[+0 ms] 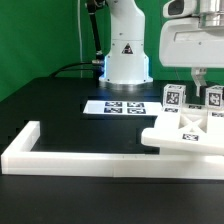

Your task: Assemble chair

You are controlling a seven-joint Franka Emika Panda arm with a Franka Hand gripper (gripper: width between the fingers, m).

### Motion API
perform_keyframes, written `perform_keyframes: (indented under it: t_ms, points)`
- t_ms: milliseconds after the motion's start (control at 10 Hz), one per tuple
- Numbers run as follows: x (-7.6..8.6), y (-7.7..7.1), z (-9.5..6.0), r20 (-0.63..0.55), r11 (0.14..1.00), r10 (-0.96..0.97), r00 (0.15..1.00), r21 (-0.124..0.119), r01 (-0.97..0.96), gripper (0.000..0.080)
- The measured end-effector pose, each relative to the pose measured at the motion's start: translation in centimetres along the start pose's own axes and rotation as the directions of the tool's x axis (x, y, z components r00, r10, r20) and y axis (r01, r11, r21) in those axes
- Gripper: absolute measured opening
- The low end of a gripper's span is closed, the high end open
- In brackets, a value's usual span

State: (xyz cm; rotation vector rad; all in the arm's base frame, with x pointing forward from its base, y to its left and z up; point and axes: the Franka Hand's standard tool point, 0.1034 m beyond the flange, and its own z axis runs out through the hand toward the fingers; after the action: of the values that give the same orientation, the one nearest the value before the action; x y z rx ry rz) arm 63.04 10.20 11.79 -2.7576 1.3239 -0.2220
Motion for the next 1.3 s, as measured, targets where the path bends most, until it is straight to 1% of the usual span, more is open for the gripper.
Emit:
perform_keyframes:
  t_ms: [100,200,400,600,800,900,1100,1200,1300]
  points:
    - [-0.24,-0.09,0.01,0.001,0.991,0.132,0.991,-0.001,-0.132,0.0288]
    - [-0.39,-0.08,0.01,0.005,0.979,0.206,0.979,-0.006,-0.206,0.0288]
    - [-0.63,-0.18,0.04,0.017,0.901,0.434,0.901,-0.004,-0.434,0.0289]
    - [-0.8,-0.29,0.05,0.024,0.803,0.596,0.802,-0.005,-0.596,0.0289]
    - [-0.85,-0.35,0.06,0.028,0.702,0.712,0.702,-0.006,-0.712,0.0289]
    - [-0.9,-0.39,0.08,0.039,0.601,0.799,0.6,-0.011,-0.799,0.0289]
    - [-0.91,-0.41,0.1,0.049,0.468,0.883,0.467,-0.02,-0.883,0.0289]
    - [-1.01,-0.48,0.1,0.054,0.43,0.902,0.428,-0.024,-0.903,0.0289]
    - [-1.07,-0.52,0.1,0.056,0.429,0.902,0.427,-0.025,-0.903,0.0289]
